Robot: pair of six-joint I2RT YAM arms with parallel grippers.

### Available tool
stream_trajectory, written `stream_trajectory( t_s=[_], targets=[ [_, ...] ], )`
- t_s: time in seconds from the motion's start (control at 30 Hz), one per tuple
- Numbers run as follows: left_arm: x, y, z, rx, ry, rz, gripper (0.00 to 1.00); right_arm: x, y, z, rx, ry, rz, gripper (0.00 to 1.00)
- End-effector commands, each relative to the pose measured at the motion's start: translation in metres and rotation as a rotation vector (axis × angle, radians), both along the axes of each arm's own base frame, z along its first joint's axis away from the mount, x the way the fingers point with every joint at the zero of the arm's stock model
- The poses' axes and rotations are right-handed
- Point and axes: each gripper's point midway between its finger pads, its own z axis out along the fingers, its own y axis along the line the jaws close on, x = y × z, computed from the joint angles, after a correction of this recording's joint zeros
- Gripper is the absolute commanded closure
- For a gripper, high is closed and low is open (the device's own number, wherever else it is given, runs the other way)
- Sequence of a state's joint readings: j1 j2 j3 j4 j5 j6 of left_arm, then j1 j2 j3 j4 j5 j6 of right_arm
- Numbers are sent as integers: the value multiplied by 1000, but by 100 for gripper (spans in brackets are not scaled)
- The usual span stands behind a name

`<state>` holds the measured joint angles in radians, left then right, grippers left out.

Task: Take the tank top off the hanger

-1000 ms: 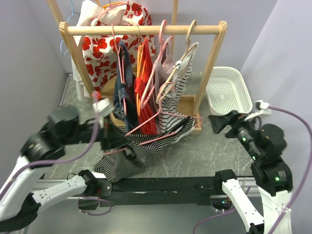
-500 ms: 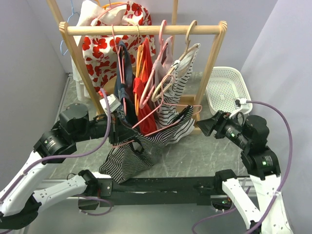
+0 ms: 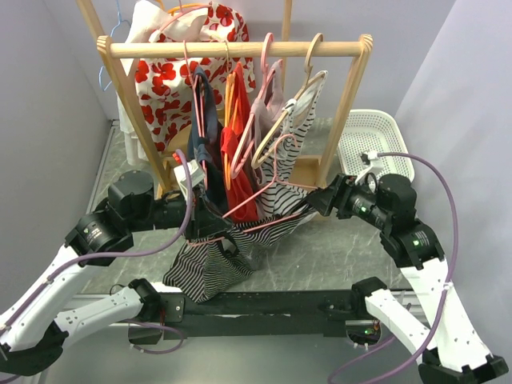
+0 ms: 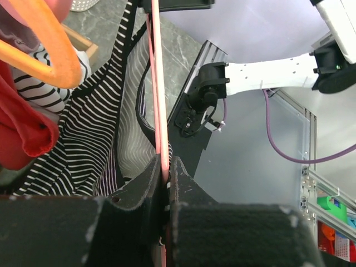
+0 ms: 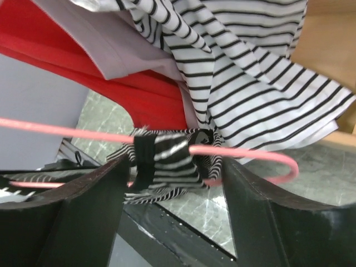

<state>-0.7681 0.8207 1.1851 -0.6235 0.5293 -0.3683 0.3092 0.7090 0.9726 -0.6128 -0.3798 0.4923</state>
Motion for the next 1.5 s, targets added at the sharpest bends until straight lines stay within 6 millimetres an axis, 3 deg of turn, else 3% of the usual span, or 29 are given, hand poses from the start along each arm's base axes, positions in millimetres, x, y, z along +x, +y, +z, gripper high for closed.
stream_trajectory(
  t_s=[0.0, 0.1, 0.17, 0.27, 0.33, 0.37, 0.4, 0.43, 0.7, 0.9, 1.13, 1.27, 1.33, 1.43, 1.47],
  targets=[
    [-7, -2, 28, -100, -72, -37, 99, 11, 4, 7, -8, -44, -19, 37],
    [-7, -1, 31, -102, -81, -35, 99, 12, 1, 9, -12, -55, -40, 65],
    [-5, 1, 29, -94, -82, -17, 99, 11, -3, 10, -18, -63, -55, 78],
    [0, 4, 24, -73, -75, 22, 99, 7, -6, 14, -25, -70, -64, 79],
    [2, 5, 21, -57, -71, 36, 99, 4, -9, 16, -31, -70, -71, 74],
    [2, 6, 18, -45, -67, 39, 99, 4, -11, 19, -31, -81, -82, 81],
    [3, 7, 16, -41, -65, 46, 99, 4, -13, 19, -32, -84, -93, 95],
    [4, 8, 16, -38, -65, 54, 99, 4, -16, 18, -41, -78, -109, 100],
    [-1, 20, 12, -12, -71, 81, 99, 11, -51, 27, -94, -111, -303, 100],
    [-8, 29, 19, -43, -91, 93, 99, 17, -76, 9, -186, -44, -436, 100],
    [-28, 25, 28, -93, -122, -21, 99, 26, -64, -18, -212, 39, -388, 100],
    [-43, 23, 33, -120, -142, -107, 99, 30, -68, -27, -225, 57, -420, 100],
    [-41, 24, 36, -133, -150, -92, 99, 28, -63, -29, -213, 55, -390, 100],
    [-33, 26, 37, -128, -156, -39, 99, 16, -39, -42, -174, 79, -236, 100],
    [-30, 26, 35, -128, -153, -22, 99, 13, -39, -55, -184, 113, -228, 100]
  ],
)
